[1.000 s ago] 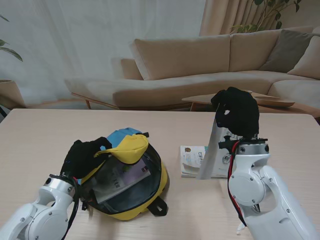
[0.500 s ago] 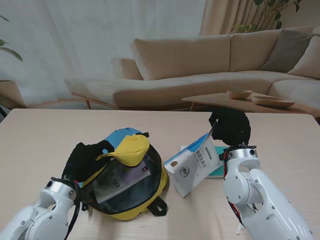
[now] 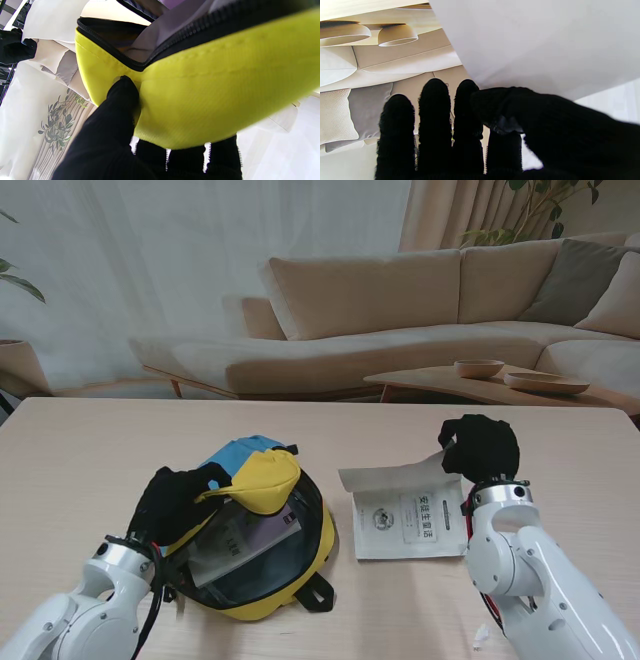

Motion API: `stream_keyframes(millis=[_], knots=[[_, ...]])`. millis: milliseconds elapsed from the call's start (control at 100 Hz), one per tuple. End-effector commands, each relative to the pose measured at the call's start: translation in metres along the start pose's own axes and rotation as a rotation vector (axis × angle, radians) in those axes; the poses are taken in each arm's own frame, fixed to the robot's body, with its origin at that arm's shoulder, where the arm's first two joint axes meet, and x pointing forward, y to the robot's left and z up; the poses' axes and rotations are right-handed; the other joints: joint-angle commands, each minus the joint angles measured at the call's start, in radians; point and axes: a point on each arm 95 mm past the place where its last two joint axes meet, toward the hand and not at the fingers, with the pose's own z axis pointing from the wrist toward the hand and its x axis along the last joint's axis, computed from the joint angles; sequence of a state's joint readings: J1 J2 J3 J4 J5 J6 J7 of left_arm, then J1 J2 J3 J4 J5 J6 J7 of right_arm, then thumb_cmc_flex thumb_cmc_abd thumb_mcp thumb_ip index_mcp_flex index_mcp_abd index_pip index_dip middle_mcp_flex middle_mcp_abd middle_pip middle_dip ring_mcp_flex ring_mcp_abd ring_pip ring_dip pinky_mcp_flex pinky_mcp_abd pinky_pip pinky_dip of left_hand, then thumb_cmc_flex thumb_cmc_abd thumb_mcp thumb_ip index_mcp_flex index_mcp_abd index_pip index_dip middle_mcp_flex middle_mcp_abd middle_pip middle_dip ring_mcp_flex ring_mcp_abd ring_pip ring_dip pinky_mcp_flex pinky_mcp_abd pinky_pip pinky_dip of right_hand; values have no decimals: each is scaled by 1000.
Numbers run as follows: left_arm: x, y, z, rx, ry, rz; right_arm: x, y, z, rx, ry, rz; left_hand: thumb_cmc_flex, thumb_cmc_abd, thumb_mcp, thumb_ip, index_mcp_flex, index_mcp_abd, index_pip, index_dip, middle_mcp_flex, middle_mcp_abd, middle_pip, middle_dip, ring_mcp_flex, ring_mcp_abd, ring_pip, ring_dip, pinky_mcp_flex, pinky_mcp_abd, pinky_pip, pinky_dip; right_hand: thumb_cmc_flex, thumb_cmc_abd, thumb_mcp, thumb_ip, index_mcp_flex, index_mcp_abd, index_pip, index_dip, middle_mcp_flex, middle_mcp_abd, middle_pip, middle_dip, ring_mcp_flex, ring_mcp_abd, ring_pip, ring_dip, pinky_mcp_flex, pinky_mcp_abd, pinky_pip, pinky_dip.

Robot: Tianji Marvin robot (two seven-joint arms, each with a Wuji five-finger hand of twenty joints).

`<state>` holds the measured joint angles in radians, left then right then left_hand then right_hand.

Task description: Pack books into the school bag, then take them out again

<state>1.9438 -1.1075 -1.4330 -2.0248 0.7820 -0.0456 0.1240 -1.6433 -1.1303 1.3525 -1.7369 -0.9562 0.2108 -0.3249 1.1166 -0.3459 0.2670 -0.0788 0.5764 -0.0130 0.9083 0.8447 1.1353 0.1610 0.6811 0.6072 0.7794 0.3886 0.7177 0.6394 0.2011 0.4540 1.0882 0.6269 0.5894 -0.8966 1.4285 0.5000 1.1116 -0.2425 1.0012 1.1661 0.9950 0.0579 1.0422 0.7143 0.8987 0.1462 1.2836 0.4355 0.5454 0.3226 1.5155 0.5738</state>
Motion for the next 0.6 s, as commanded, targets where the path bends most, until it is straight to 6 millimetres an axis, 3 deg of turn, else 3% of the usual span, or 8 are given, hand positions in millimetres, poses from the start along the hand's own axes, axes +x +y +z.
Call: stream_keyframes(millis=[0,520,590], knots=[[3,1,-2,-8,3,-9,-5,-7,-10,9,1,-28,68,71,-10,9,-10,-63,84,53,27,-27,21,12,1,18,23,-8,-20,31,30,-15,-46,23,14,32,41,4,107,55,25,-22,21,8,29,-6,27,9,-2,-4,50,26],[3,3,-2,-13,3,-15,-54,6,-3,-84,-159,-148,68,70,-12,10,-9,-62,82,54,29,-26,20,15,2,18,22,-7,-20,30,30,-15,-41,35,0,54,38,7,111,63,18,-22,24,12,22,-6,28,9,-5,-7,49,25],[3,4,-2,-20,2,-13,-58,7,-2,-89,-175,-150,68,72,-12,10,-10,-64,81,54,26,-27,19,14,2,16,22,-7,-20,30,30,-15,-36,43,-15,35,26,6,102,58,9,-15,19,11,13,-3,25,10,-15,-7,47,26]])
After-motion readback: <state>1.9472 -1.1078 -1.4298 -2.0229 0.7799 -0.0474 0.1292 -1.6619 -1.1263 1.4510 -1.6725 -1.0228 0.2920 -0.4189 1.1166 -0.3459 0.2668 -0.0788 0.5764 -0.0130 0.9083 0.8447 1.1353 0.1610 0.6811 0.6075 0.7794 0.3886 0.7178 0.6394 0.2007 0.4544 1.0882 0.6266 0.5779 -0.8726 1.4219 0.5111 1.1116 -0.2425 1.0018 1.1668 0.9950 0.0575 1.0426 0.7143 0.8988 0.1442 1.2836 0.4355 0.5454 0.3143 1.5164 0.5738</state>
